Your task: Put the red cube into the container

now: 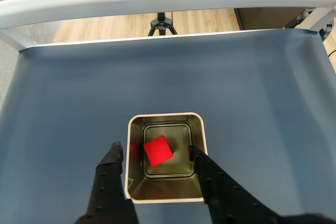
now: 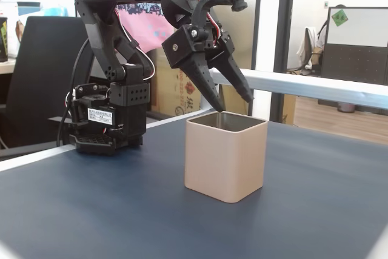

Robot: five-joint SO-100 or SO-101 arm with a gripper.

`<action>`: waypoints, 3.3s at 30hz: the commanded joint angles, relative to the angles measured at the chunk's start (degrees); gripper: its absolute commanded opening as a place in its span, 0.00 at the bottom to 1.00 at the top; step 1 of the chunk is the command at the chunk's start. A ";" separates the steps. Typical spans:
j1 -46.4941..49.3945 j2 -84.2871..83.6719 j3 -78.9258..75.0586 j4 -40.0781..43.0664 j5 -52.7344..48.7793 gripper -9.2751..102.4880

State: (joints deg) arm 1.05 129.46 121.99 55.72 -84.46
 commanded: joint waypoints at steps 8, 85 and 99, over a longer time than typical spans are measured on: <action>0.70 3.34 0.09 -2.11 0.97 0.30; 1.14 60.91 55.28 20.21 -2.72 0.08; 3.25 61.00 55.28 21.27 -4.22 0.09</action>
State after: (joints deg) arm 3.08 185.98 176.66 76.55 -88.07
